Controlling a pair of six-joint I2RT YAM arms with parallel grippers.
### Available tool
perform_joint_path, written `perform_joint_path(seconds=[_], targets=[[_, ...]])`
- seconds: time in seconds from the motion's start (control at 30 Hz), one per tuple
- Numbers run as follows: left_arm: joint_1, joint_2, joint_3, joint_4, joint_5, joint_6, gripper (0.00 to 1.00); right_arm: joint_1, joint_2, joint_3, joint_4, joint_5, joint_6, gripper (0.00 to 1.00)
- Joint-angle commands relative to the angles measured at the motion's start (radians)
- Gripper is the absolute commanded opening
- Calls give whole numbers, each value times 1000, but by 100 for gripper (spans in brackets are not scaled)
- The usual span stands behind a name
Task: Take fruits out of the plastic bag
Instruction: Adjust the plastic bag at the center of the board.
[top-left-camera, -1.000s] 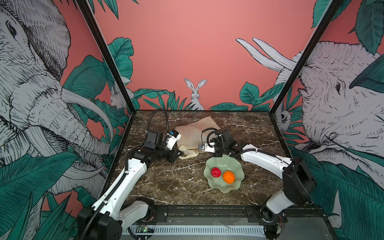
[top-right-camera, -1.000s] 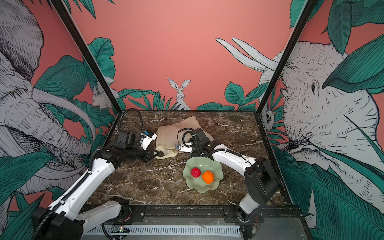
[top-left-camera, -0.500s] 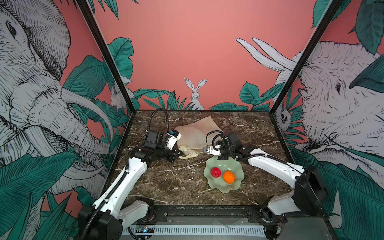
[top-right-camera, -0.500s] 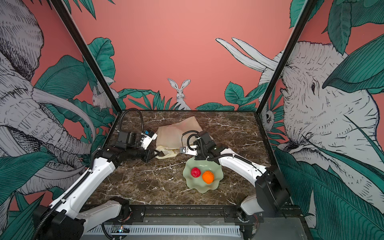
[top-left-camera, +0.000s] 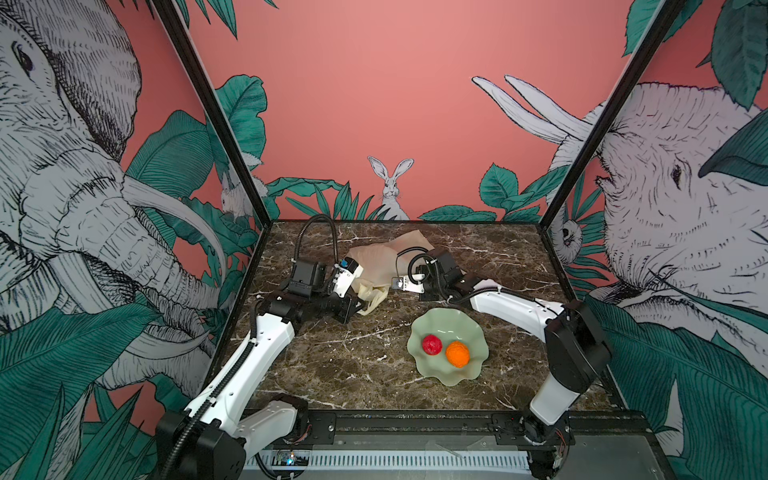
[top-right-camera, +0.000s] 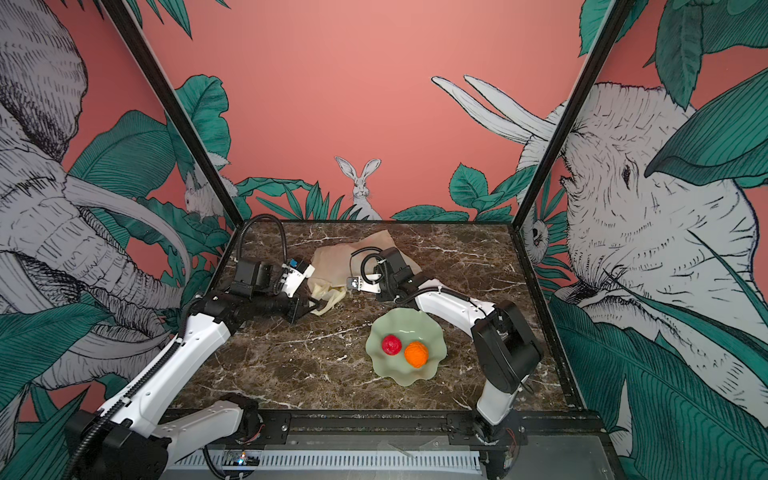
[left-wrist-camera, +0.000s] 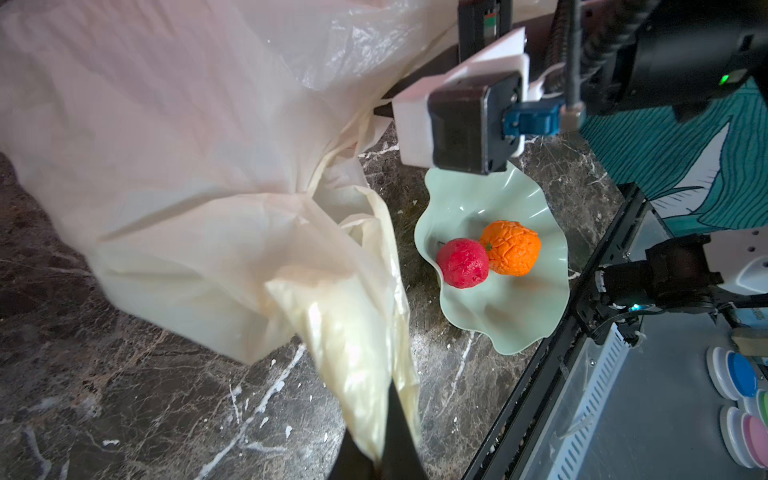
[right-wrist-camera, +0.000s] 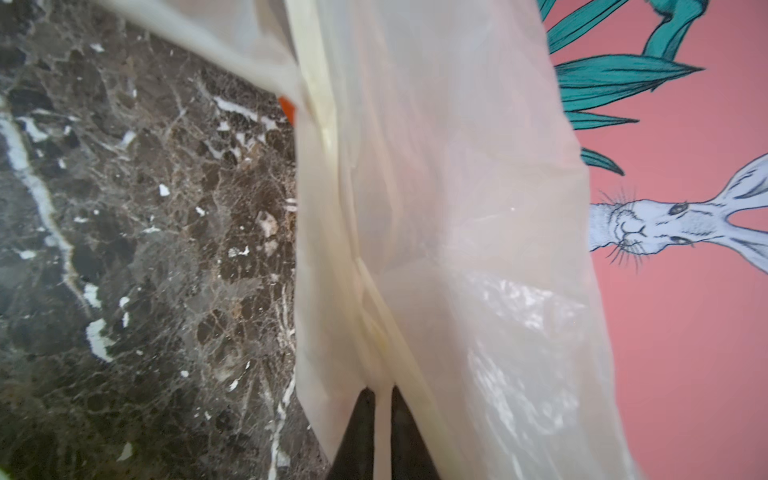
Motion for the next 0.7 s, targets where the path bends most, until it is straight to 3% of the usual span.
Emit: perform_joint_path(seconds=[0.0, 0.3, 0.67], targets=[[-4, -7, 32, -8, 23, 3, 0, 1, -14, 24, -46, -13, -48, 12], [-5, 5, 34, -38, 26, 8, 0, -19, -21, 93, -200, 45, -54, 13], [-4, 10, 50, -95, -4, 44, 0, -28, 102, 238, -124, 88, -21, 16]])
